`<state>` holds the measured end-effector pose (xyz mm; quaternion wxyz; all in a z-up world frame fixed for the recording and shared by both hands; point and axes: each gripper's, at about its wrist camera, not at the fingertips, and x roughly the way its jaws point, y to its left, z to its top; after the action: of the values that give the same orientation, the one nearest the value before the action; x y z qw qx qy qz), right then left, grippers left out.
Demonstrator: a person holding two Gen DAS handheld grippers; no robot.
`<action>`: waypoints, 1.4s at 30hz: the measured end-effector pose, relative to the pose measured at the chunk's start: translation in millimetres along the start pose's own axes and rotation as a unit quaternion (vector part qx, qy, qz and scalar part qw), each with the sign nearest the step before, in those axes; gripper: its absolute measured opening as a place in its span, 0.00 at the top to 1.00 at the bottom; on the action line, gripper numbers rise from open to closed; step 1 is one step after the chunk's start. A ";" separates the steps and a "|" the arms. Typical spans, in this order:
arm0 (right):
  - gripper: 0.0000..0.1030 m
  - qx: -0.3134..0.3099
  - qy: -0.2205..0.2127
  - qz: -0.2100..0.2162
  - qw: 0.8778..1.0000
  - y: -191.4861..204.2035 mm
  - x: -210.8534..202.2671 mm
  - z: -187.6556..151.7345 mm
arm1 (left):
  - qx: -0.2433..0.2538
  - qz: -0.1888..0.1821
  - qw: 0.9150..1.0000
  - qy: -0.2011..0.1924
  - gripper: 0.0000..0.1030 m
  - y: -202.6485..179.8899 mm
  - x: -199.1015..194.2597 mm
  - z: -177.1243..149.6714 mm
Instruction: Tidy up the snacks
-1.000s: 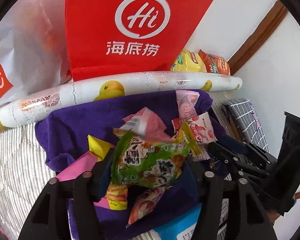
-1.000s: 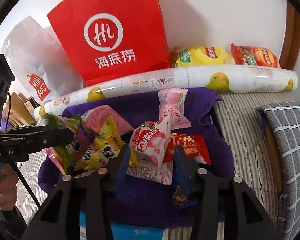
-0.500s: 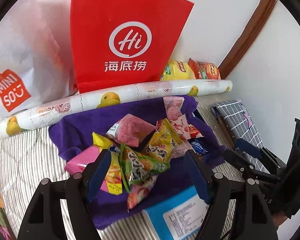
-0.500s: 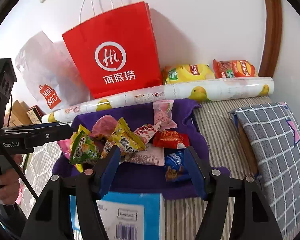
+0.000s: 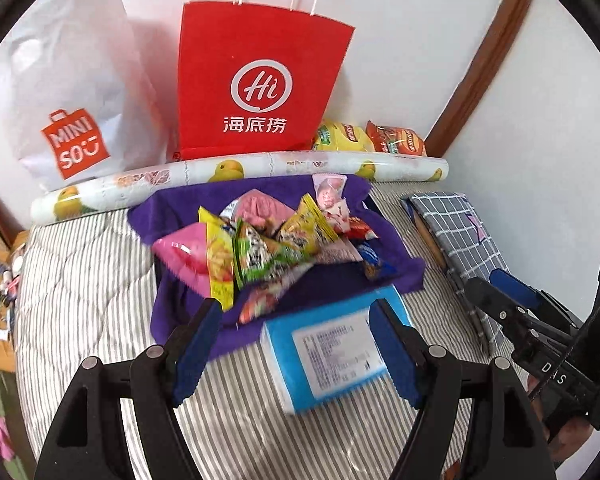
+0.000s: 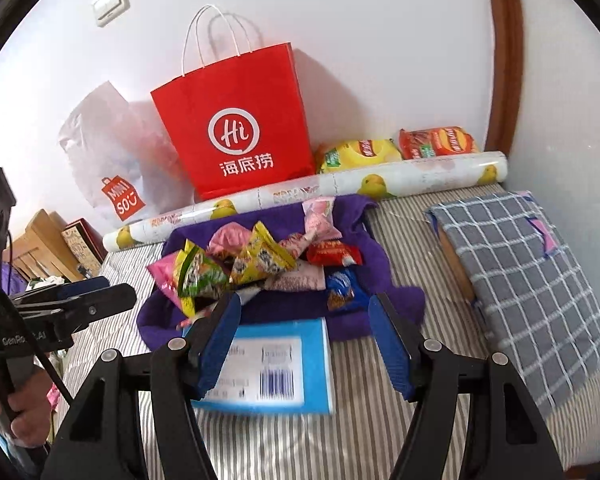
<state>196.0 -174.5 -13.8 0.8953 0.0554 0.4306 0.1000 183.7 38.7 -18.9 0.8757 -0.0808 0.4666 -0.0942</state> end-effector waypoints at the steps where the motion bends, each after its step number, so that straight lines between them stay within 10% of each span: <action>1: 0.36 0.000 0.001 -0.001 1.000 -0.4 -5.4 -4.1 | 0.001 0.005 1.000 -0.005 0.27 -3.9 -7.0 -7.5; 18: 0.06 -0.002 -0.047 -0.056 0.997 -11.4 -100.7 -85.2 | 0.015 0.080 0.994 -0.073 0.11 -55.2 -78.3 -96.8; 42: 0.01 -0.013 -0.058 -0.064 0.996 -4.6 -125.5 -123.1 | 0.006 0.103 0.989 -0.102 0.11 -65.0 -95.4 -128.5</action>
<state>24.0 -205.8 4.0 0.9240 0.0218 0.3791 0.0451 18.8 -8.2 1.6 0.9242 -0.0359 0.3803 0.0021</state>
